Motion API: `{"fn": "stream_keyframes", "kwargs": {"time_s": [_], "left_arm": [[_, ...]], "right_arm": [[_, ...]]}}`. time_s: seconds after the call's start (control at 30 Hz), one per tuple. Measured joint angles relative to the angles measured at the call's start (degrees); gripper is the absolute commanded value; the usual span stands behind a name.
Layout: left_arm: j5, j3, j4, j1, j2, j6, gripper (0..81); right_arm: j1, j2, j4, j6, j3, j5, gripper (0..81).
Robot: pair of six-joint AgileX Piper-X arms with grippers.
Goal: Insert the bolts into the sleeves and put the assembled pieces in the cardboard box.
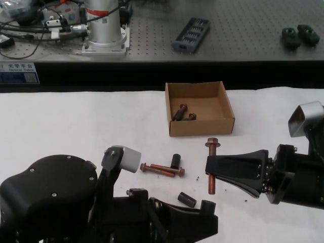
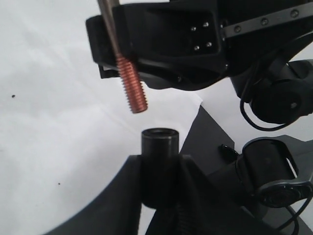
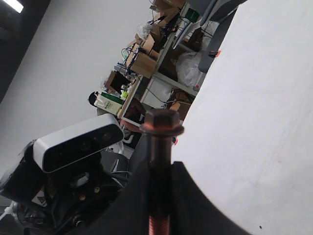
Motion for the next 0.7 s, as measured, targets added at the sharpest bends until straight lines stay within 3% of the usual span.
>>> {"fn": "stream_keyframes", "kwargs": {"time_s": [0.7], "left_arm": [[0.93, 0.00, 1.89, 0.00, 0.00, -2.50, 6.2]], "right_arm": [[0.00, 0.00, -0.23, 1.35, 0.00, -2.16, 4.3]]}}
